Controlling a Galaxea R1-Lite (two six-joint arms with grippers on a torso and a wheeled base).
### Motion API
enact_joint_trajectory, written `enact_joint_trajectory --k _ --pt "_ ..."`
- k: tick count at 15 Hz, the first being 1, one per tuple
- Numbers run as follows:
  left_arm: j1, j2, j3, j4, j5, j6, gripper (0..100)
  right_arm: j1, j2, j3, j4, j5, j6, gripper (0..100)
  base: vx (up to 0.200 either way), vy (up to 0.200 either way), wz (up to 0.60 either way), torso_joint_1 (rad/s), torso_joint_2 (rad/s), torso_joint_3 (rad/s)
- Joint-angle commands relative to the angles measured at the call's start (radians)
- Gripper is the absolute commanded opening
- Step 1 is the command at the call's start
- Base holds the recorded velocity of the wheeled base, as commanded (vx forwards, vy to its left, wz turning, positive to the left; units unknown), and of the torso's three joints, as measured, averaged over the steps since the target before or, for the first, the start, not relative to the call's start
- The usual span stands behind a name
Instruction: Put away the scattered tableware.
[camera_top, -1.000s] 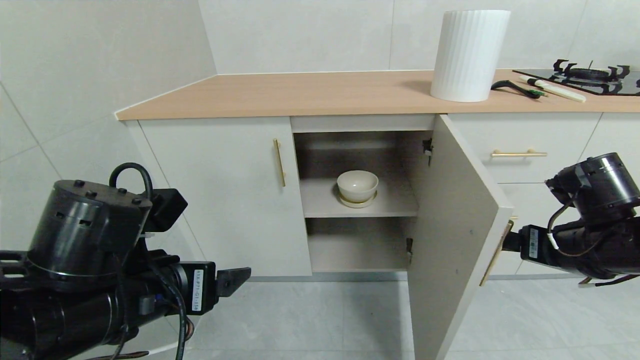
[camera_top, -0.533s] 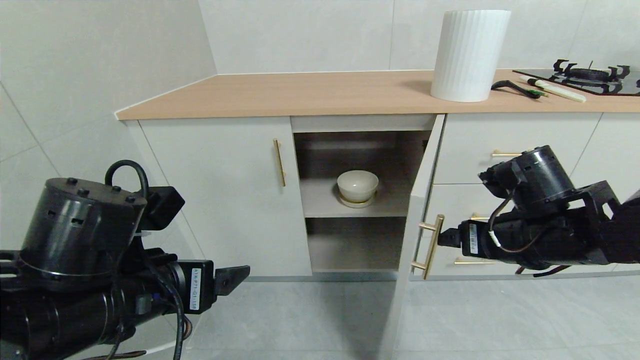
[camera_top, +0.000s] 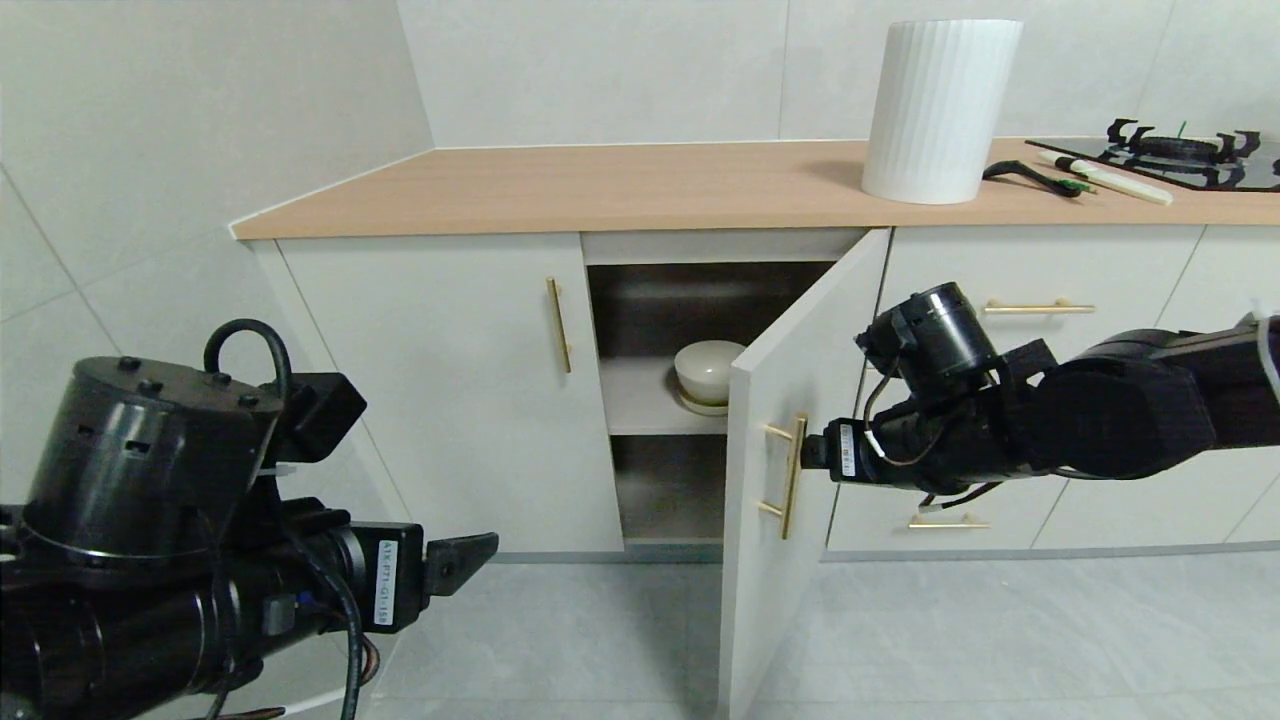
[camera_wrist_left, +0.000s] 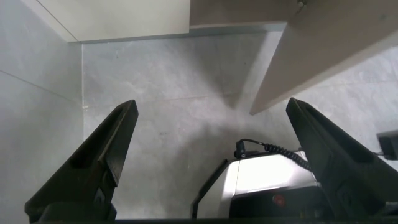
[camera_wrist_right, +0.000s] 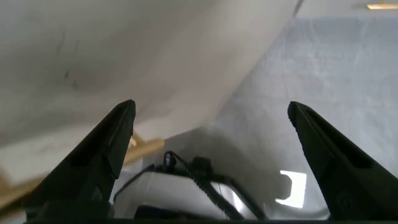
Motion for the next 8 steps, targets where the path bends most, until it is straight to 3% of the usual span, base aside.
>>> enact_joint_trajectory --k 1,8 --pt "-0.002 0.001 0.0 0.0 0.001 0.0 100 0.0 0.062 -0.04 -0.002 0.001 -0.002 100 0.0 0.0 0.0 0.0 0.0 0.0" --pt "-0.005 -0.002 0.0 0.0 0.002 -0.002 100 -0.001 0.081 -0.044 -0.075 0.016 0.008 100 0.0 0.0 0.0 0.0 0.0 0.0"
